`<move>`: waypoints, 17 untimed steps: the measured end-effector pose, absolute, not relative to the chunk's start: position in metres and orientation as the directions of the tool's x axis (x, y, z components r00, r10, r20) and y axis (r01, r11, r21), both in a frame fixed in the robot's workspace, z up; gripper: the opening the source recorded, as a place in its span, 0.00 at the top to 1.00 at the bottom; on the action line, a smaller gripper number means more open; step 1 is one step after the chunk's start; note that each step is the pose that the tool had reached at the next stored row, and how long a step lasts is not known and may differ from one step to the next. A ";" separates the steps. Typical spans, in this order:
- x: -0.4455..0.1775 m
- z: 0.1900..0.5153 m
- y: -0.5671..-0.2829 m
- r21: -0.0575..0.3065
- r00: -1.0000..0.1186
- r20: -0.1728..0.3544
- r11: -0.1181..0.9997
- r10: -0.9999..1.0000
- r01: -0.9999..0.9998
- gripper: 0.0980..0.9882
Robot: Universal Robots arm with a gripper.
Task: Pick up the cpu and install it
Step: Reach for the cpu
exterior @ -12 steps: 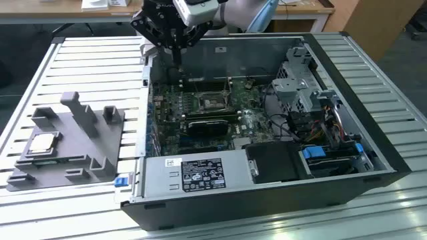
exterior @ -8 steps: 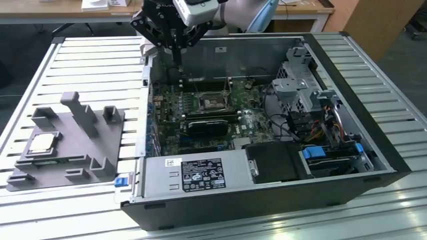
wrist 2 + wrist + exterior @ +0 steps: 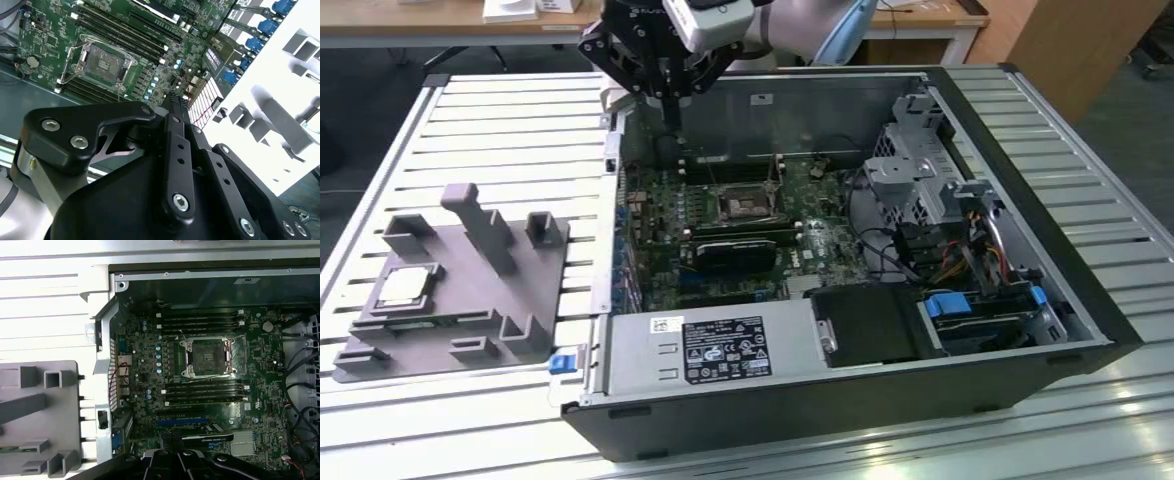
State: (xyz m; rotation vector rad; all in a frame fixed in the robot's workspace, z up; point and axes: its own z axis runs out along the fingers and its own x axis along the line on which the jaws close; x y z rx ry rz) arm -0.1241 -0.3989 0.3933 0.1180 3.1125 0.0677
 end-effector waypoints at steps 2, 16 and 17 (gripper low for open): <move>-0.125 0.393 -0.399 0.044 -0.997 -0.024 0.996 0.076 0.075 0.99; -0.138 0.393 -0.399 0.044 -0.997 -0.024 0.996 0.076 0.075 0.99; -0.140 0.393 -0.399 0.044 -0.997 -0.024 0.996 0.076 0.075 0.99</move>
